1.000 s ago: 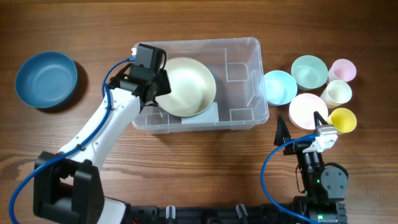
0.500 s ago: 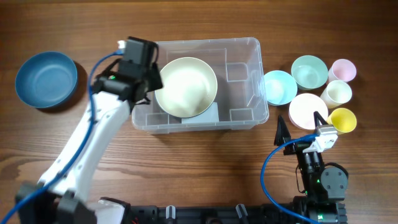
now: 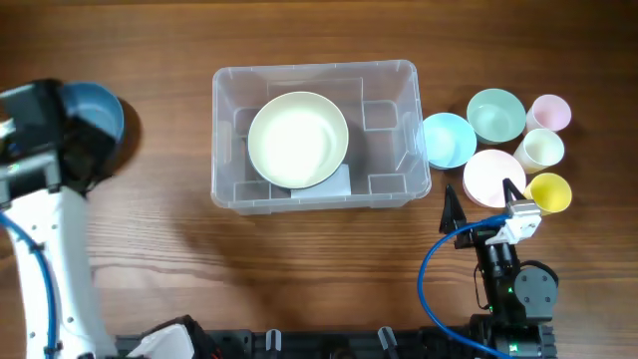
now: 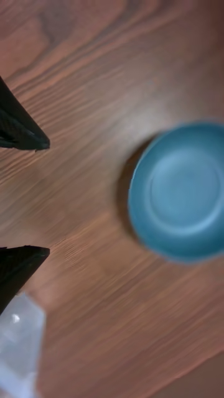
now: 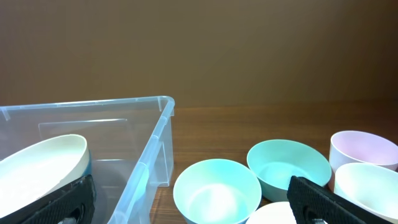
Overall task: Pack container
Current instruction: 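Release the plate and move the left gripper to the other blue bowl, then lift the blue bowl with the left gripper and set it on the plate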
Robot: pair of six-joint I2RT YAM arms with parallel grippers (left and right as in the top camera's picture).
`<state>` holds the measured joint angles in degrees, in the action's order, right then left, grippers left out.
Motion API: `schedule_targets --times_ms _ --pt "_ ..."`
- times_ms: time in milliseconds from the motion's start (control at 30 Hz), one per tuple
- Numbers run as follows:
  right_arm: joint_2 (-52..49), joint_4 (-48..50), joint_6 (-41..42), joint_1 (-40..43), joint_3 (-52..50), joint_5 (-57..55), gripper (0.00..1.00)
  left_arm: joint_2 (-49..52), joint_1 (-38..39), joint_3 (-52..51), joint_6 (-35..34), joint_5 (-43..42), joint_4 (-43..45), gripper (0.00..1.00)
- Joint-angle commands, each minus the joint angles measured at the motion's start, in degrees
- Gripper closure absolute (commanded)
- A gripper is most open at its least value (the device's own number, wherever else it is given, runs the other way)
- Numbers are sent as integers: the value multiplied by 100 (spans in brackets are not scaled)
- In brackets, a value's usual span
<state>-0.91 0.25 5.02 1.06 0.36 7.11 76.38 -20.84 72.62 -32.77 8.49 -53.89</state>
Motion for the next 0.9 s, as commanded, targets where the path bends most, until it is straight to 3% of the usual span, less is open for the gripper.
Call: schedule_targets --times_ms 0,233,867 --pt "11 31 -37 -13 -7 4 0 339 -841 66 -330 -800 -44 50" --pt "11 31 -37 -13 -7 4 0 1381 -1598 46 -675 -1445 118 50" --pt "11 31 -37 -13 -7 4 0 3405 -1628 46 -1014 -1488 1875 50"
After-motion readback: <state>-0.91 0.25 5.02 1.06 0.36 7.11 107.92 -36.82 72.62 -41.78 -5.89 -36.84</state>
